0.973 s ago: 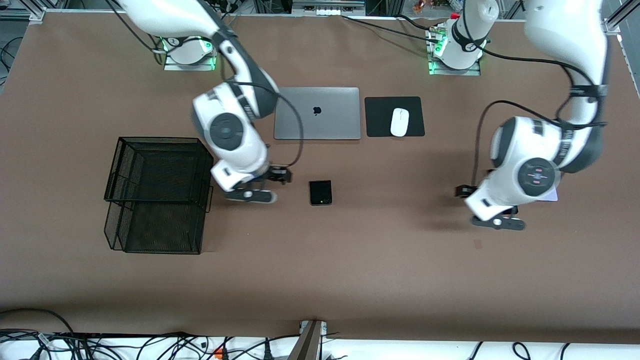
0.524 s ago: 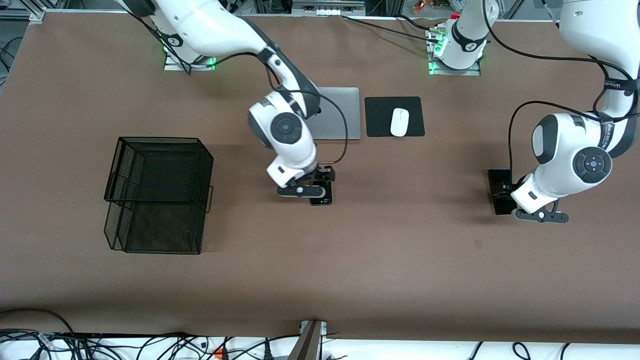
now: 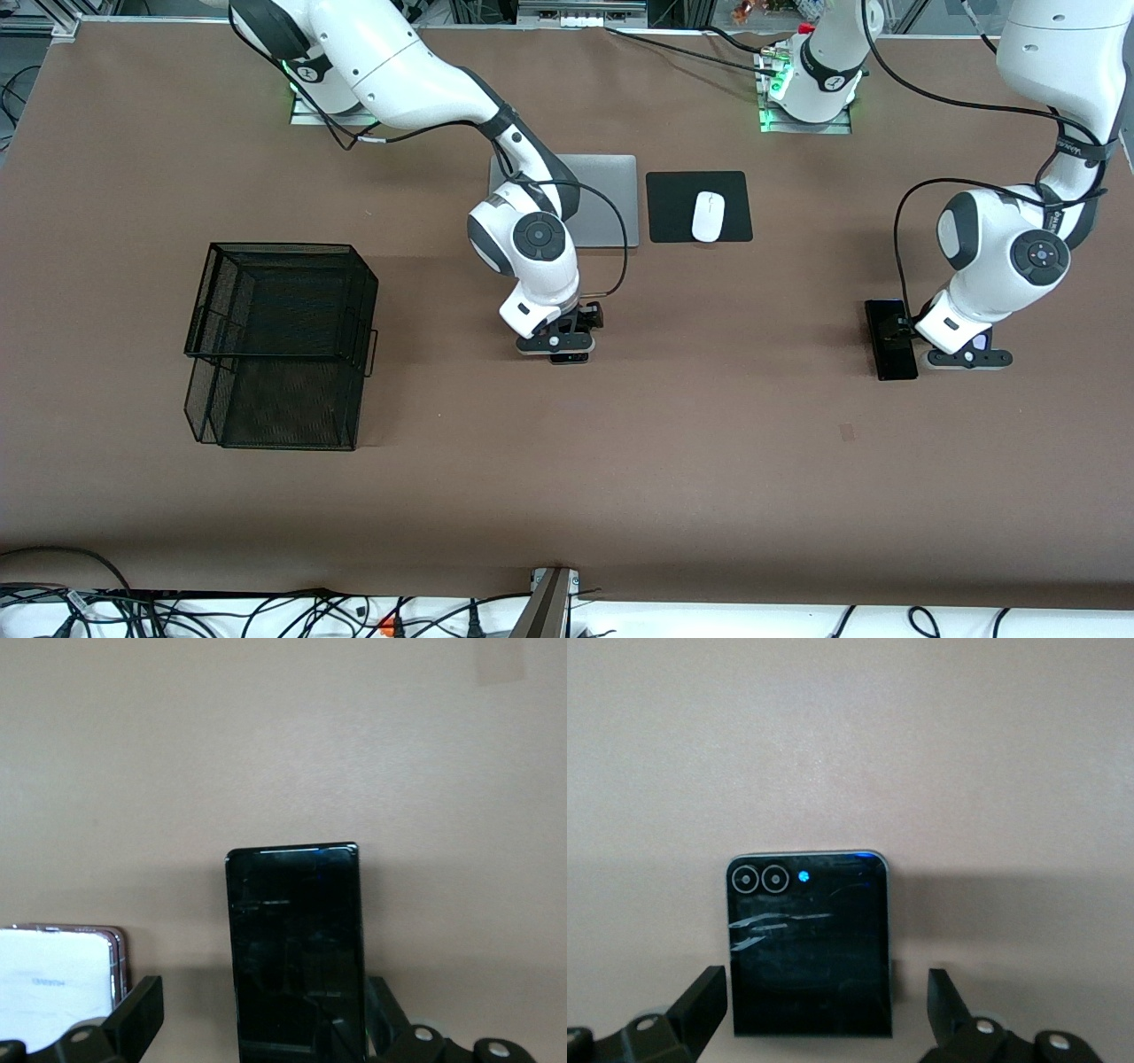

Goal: Place phones with both arms
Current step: 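Carry the flip phone into the mesh organizer with the right gripper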

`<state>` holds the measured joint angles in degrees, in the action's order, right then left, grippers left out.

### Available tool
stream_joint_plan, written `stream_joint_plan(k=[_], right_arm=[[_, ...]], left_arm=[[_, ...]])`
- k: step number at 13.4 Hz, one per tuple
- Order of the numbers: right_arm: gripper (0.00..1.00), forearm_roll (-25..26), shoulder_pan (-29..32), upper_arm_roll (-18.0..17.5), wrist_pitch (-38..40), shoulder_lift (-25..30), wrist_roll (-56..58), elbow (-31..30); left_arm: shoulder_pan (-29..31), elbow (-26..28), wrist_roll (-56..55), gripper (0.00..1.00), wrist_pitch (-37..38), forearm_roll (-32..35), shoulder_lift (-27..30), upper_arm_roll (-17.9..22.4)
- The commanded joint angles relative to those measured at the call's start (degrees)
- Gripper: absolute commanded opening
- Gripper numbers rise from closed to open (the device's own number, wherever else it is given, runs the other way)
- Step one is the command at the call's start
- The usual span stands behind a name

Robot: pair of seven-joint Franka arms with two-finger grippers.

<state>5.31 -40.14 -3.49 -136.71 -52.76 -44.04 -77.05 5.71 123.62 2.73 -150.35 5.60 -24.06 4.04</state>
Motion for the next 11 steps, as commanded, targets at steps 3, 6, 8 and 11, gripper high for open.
stream_joint_plan(k=[3, 6, 8, 11], right_arm=[[1.00, 2.16, -1.26, 0.50, -2.77, -2.34, -0.79, 1.82], [0.98, 3.74, -1.26, 0.50, -2.77, -2.52, -0.88, 1.73], [0.77, 6.10, -1.26, 0.50, -2.86, -3.13, -0.79, 1.82], [0.20, 7.00, -1.17, 1.12, -3.39, -2.88, -0.70, 1.82]], left_arm=[[0.97, 1.19, -5.71, 1.00, -7.05, -0.06, -3.17, -1.05], [0.97, 1.10, -7.21, 1.00, -8.11, -0.06, -4.49, -1.05], [0.97, 1.10, -7.82, 1.00, -10.31, -0.06, -5.64, -1.05], [0.79, 1.01, -9.93, 1.00, -10.23, -0.06, -5.38, -1.84]])
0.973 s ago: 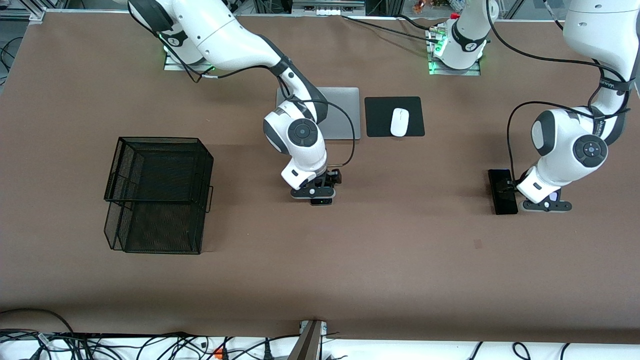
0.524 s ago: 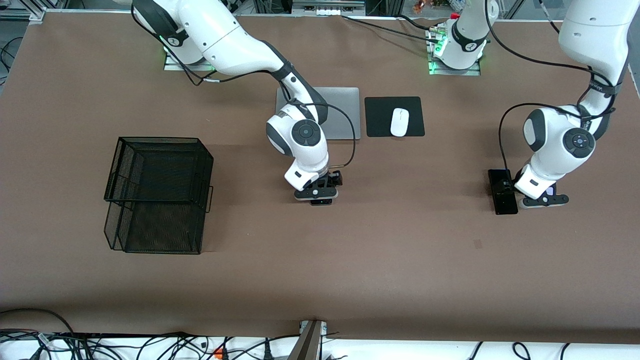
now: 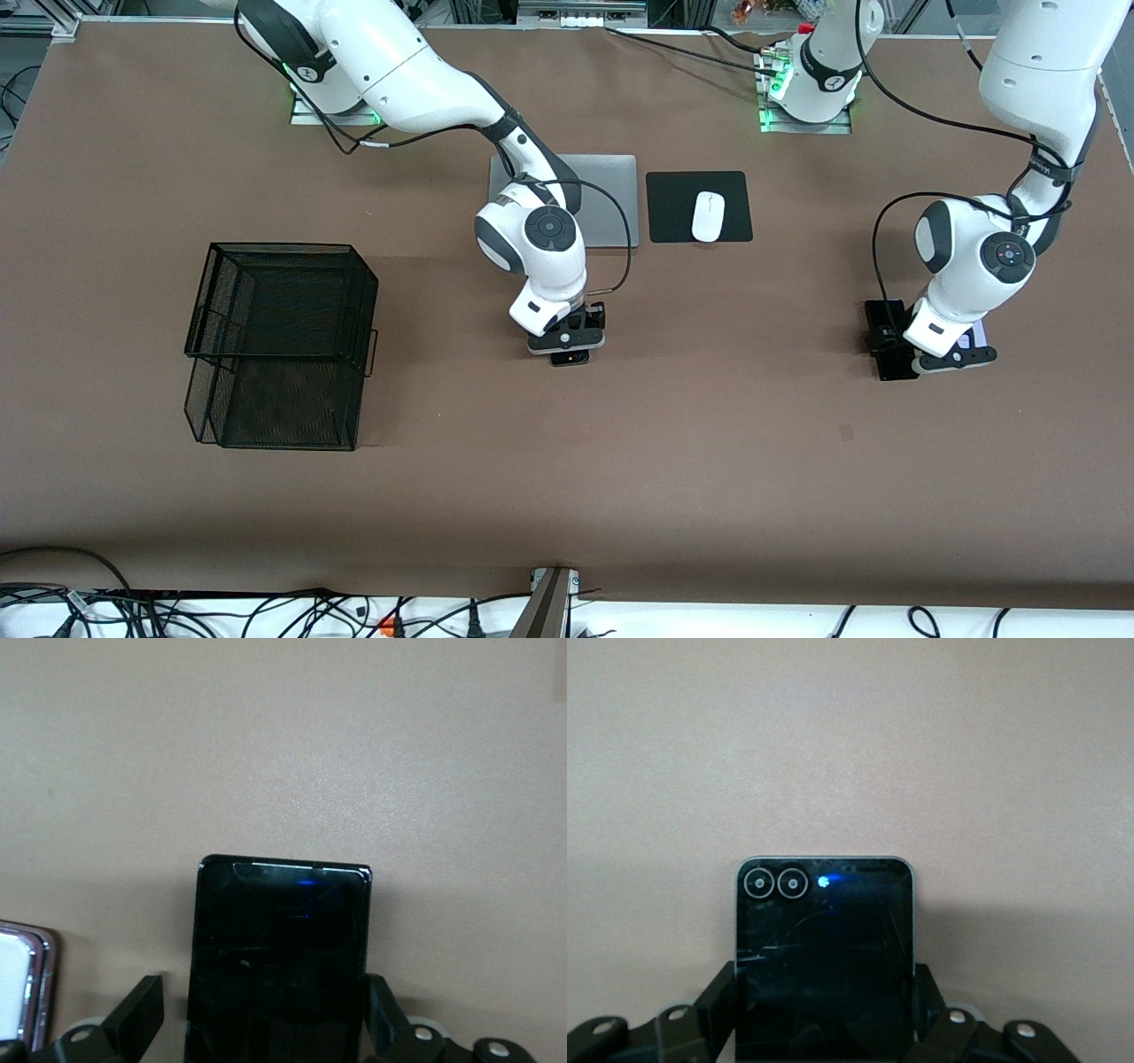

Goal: Place phones with both arms
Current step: 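Carry the flip phone into the mesh organizer with the right gripper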

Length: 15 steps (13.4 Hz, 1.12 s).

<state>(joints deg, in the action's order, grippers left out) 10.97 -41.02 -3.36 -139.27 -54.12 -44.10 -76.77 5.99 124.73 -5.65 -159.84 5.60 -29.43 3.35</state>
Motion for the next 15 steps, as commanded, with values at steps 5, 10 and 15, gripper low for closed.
stream_joint_plan(k=[5, 10, 15], right_arm=[[0.19, -0.06, 1.37, 4.23, 11.25, 6.72, 0.24, 1.53], [0.21, -1.21, 10.33, 5.99, 30.78, 20.53, 7.60, 0.66], [0.21, -7.16, 18.24, 13.62, 34.33, 33.45, 27.62, -12.32]], left_arm=[[1.48, -0.28, -3.13, 0.85, -1.00, -0.06, -0.89, -1.15], [1.48, -0.81, -7.18, 0.26, -0.83, -0.59, -1.15, -1.24], [1.22, -5.36, -7.89, 0.06, 7.84, -0.68, -0.89, -2.03]])
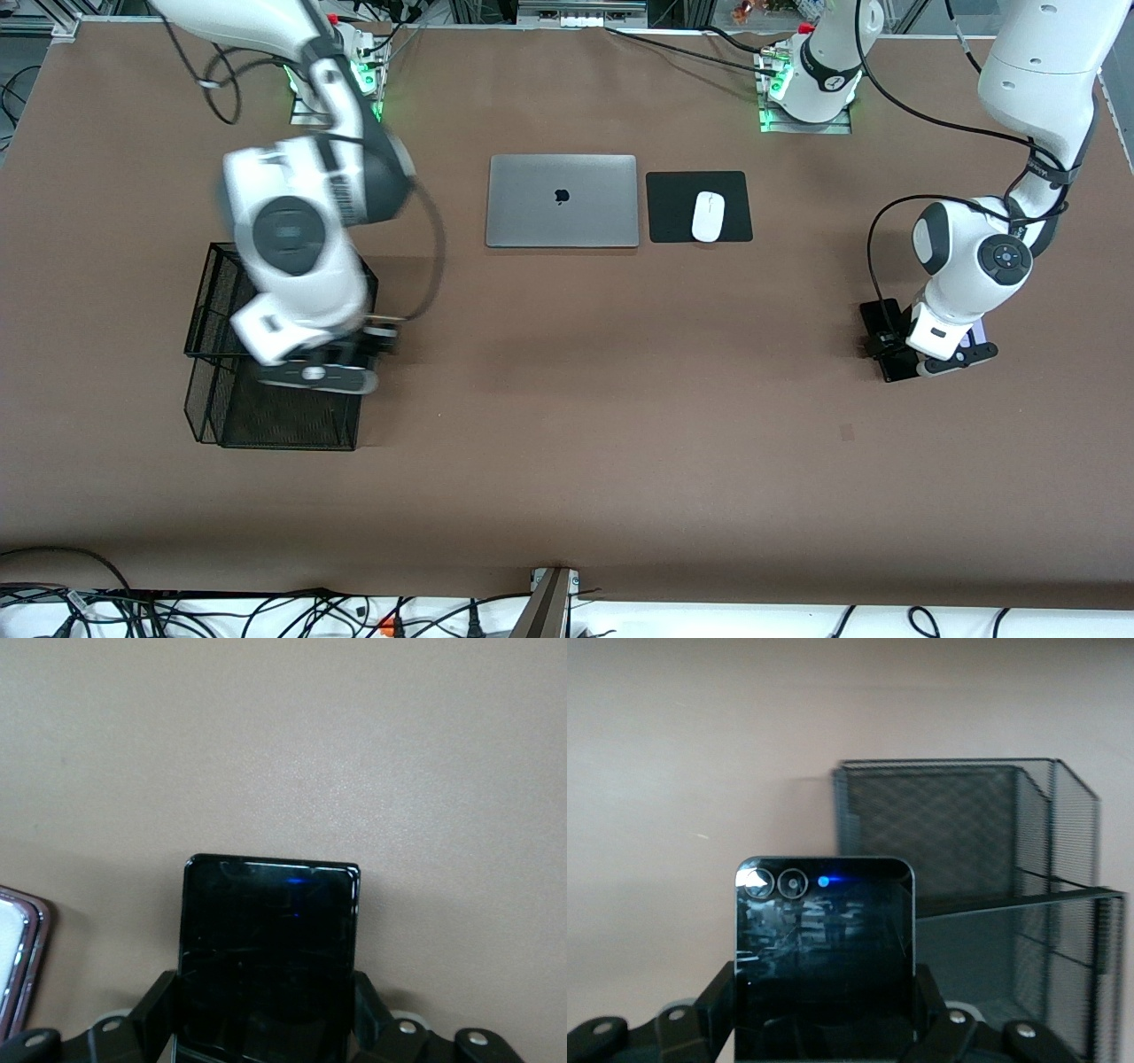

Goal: Place phones with both arms
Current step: 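Carry the flip phone into the mesh organizer with the right gripper, then release the flip phone with the right gripper while the left gripper carries the tall phone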

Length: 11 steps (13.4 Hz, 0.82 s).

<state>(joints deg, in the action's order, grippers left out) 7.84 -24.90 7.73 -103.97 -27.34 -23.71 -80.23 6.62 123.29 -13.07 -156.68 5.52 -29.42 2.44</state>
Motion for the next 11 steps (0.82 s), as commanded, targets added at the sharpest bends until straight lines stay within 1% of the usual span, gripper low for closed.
stream_joint_plan(k=[1, 2, 3, 4, 6, 7, 9, 11], right_arm=[[0.21, -5.36, 2.22, 5.60, -0.71, 8.08, 10.41, -10.98], [0.21, -5.64, 2.22, 7.72, -1.14, 9.74, 12.44, -13.87], [0.21, -6.77, 2.22, 9.39, -2.01, 11.07, 13.33, -16.95], [0.21, -8.70, 2.22, 10.80, -2.81, 12.56, 13.69, -20.46], [0.21, -9.07, 2.22, 11.52, -5.96, 15.37, 13.78, -27.58], [0.21, -9.07, 2.22, 12.48, -7.81, 16.26, 13.78, -30.75], [0.21, -9.16, 2.22, 14.33, -11.15, 16.70, 14.21, -35.41], [0.23, -9.16, 2.22, 15.12, -13.01, 17.06, 15.18, -38.41]], left_arm=[[0.58, -5.33, -0.46, 0.04, 6.98, -0.60, -0.81, -1.21], [0.58, -6.21, -0.37, 0.02, 8.92, -0.86, -0.72, -1.30], [0.58, -7.18, -0.37, 0.00, 10.33, -0.86, -0.72, -1.38], [0.58, -7.54, -0.37, 0.00, 11.30, -0.86, -0.64, -1.64], [0.58, -8.94, -0.46, 0.00, 13.14, -1.47, -0.55, -1.82], [0.15, -10.51, -0.46, 0.00, 14.81, -3.48, -0.55, -2.26], [-0.29, -14.37, -0.55, 0.00, 19.02, -4.73, -0.81, -5.23], [-0.56, -18.33, -0.46, 0.00, 24.47, -4.73, -1.07, -7.62]])
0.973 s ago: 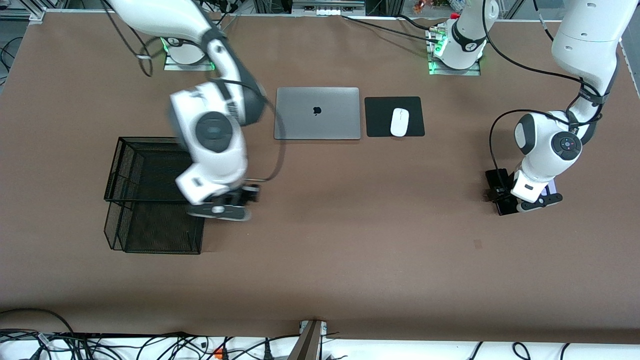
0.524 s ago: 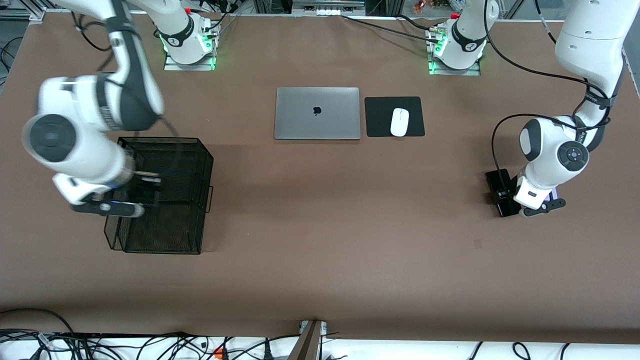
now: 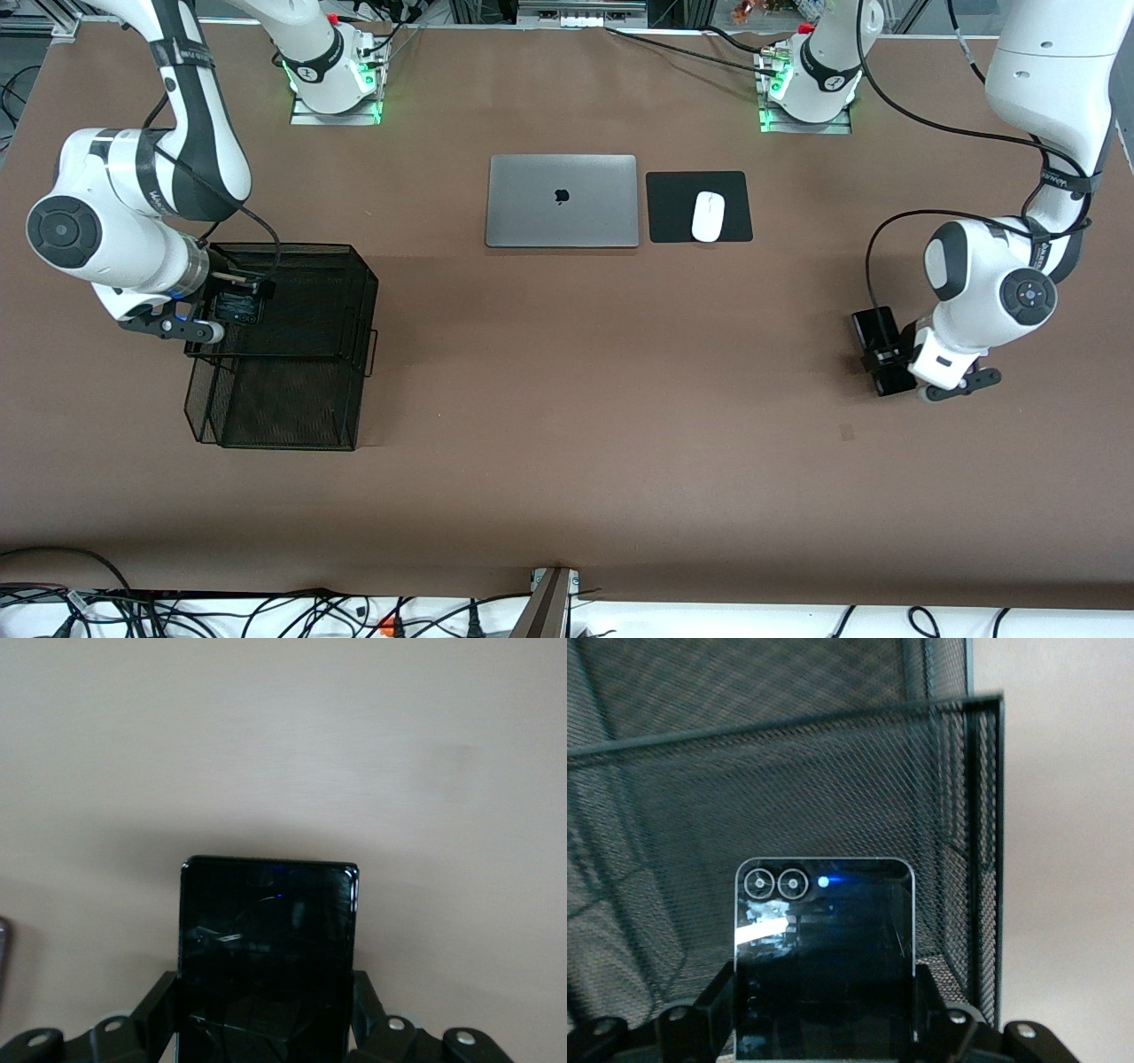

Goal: Place phones with both arms
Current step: 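Release the flip phone with the right gripper while the left gripper carries the tall phone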

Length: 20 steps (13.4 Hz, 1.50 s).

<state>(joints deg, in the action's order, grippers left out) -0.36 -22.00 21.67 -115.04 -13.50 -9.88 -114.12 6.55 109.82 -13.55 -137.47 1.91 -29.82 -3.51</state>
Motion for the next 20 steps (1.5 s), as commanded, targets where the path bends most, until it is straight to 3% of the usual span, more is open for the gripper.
stream_joint_plan(k=[1, 4, 6, 7, 10, 11, 12, 20], right_arm=[[0.29, -0.95, -0.68, 1.36, -1.94, 3.22, 2.14, -4.70], [0.30, -0.95, -0.59, 2.59, -2.82, 2.61, 4.16, -4.70], [0.37, -1.04, -0.24, 3.29, -4.92, 1.90, 4.52, -4.70], [0.52, -1.65, -0.24, 3.29, -5.54, 1.55, 4.43, -4.62], [0.69, -3.68, -0.24, 3.29, -6.16, 1.02, 4.52, -4.62], [0.93, -3.68, -0.24, 3.29, -6.16, 1.02, 4.52, -4.44], [1.00, -3.68, -0.24, 3.29, -6.08, 1.02, 4.52, -4.35], [1.00, -3.50, -1.12, 1.72, -4.76, 1.46, 4.00, 2.49]], left_arm=[[-0.83, -6.45, -0.16, 0.00, 6.24, -1.21, -1.02, -2.98], [-6.78, -9.17, -6.02, 0.00, 7.03, -1.47, -2.25, -4.05], [-13.10, -11.37, -13.74, 0.00, 8.00, -1.48, -3.22, -4.14], [-16.18, -12.52, -16.92, 0.00, 8.35, -1.56, -4.44, -4.14], [-25.24, -20.85, -27.99, 0.00, 8.36, -1.56, -10.14, -4.05], [-27.44, -23.66, -29.50, 0.00, 8.36, -1.56, -12.08, -4.05], [-29.55, -25.69, -30.82, 0.00, 8.36, -1.56, -13.58, -4.05], [-42.83, -39.32, -33.72, 0.00, 7.83, -1.04, -24.04, -3.09]])
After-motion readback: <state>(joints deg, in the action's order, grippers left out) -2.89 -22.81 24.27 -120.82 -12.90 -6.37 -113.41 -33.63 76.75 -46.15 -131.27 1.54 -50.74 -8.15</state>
